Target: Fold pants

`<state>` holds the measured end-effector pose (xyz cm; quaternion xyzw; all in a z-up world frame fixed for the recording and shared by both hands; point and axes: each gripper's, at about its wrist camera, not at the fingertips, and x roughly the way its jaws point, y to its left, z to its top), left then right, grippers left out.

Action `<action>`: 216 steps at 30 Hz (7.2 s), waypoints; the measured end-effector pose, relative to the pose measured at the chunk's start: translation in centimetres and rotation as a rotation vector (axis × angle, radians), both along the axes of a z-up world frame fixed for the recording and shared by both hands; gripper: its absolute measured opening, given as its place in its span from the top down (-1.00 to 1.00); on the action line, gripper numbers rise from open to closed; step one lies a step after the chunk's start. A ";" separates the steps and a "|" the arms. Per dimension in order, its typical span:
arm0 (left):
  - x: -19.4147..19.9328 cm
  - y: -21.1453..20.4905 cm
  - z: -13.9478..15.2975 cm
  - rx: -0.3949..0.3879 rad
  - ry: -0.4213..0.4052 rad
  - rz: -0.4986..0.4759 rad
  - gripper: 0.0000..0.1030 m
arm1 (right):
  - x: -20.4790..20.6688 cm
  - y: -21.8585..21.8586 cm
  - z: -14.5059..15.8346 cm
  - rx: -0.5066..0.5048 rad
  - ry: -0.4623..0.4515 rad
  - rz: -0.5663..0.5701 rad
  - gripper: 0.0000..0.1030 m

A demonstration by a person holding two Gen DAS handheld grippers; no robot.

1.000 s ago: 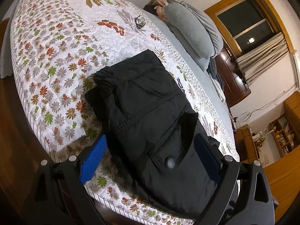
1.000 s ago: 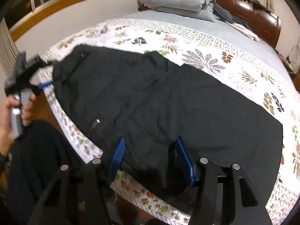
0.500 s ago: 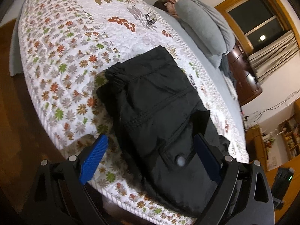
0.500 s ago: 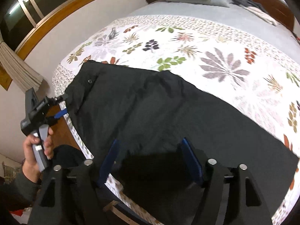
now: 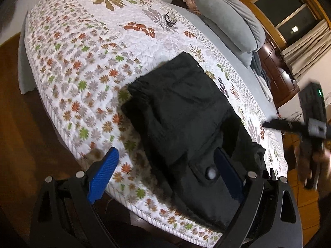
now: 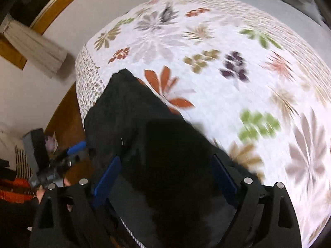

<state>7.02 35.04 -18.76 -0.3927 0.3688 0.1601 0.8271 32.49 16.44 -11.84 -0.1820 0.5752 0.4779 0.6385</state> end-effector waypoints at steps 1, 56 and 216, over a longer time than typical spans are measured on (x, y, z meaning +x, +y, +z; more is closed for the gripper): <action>0.1 0.2 0.0 -0.001 0.006 -0.003 -0.80 | 0.4 1.7 -0.4 -0.007 0.017 0.024 -0.74; 1.5 3.4 -3.6 -0.319 -0.060 0.006 -0.82 | 0.1 18.5 -3.5 -0.135 0.128 0.397 -0.76; 8.6 -49.1 13.1 0.661 -0.193 -0.956 0.52 | 0.8 -41.1 6.4 0.332 -0.144 -0.039 0.46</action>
